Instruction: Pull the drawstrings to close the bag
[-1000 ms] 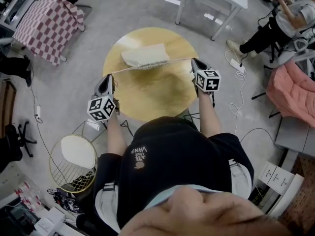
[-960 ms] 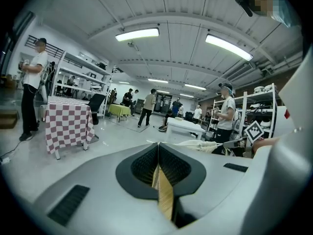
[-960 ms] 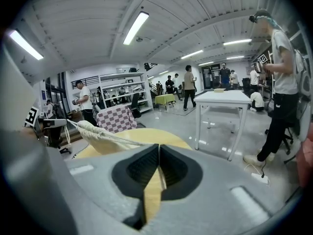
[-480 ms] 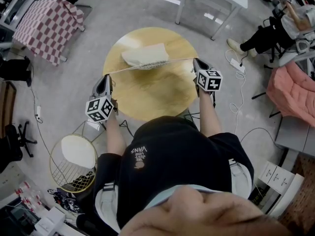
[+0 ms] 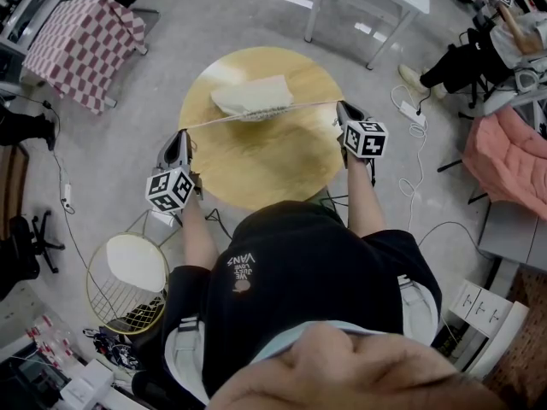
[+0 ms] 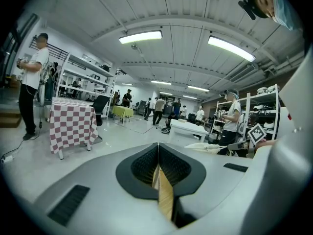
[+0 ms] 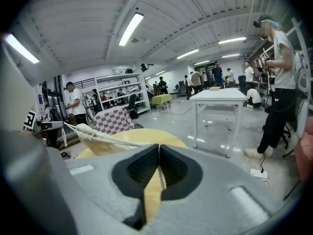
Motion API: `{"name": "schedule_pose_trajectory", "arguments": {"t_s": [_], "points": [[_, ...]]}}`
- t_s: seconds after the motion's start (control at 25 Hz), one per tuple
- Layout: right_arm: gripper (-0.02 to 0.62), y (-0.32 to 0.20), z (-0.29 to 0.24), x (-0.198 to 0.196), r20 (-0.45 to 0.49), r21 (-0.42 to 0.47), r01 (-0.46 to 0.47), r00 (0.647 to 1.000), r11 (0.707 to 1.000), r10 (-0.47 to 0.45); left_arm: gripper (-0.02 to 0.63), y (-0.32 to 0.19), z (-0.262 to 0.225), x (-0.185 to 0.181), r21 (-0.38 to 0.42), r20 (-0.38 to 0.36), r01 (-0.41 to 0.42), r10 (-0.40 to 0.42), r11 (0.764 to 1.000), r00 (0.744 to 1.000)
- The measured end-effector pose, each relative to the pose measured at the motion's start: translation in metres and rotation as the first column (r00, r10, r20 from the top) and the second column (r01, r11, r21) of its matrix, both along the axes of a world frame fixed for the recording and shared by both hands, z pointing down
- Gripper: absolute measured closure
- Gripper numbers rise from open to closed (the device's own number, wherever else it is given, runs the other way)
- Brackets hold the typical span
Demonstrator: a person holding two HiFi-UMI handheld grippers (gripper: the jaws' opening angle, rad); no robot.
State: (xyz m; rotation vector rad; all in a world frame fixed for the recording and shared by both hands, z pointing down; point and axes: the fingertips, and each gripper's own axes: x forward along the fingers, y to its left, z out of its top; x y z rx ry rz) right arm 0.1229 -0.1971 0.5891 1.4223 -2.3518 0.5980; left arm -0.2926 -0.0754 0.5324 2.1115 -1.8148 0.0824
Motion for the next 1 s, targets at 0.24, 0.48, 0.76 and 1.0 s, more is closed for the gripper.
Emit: {"name": "schedule_pose_trajectory", "arguments": {"t_s": [0.24,0.48,0.76,1.0], "points": [[0.592,0.002,0.001,0.002,0.003,-0.008,0.005,1.000,1.000,-0.005,0.589,0.004,0.000,-0.004,-0.004,-0.013,0.014,-0.014,1.000,1.000],[0.592,0.004,0.004,0.004,0.001,-0.008,0.003,1.000,1.000,-0.003,0.589,0.005,0.005,-0.002,-0.017,-0.017,0.013,-0.014,1.000,1.000],[0.592,0.005,0.007,0.004,-0.001,-0.009,0.002,1.000,1.000,-0.002,0.589,0.001,0.016,0.000,-0.040,-0.027,0.026,-0.027,0.999,0.999],[0.592,0.012,0.023,-0.001,0.005,-0.046,0.019,1.000,0.999,-0.019,0.589,0.001,0.034,-0.003,-0.084,-0.049,0.047,-0.051,0.995,0.997]]}}
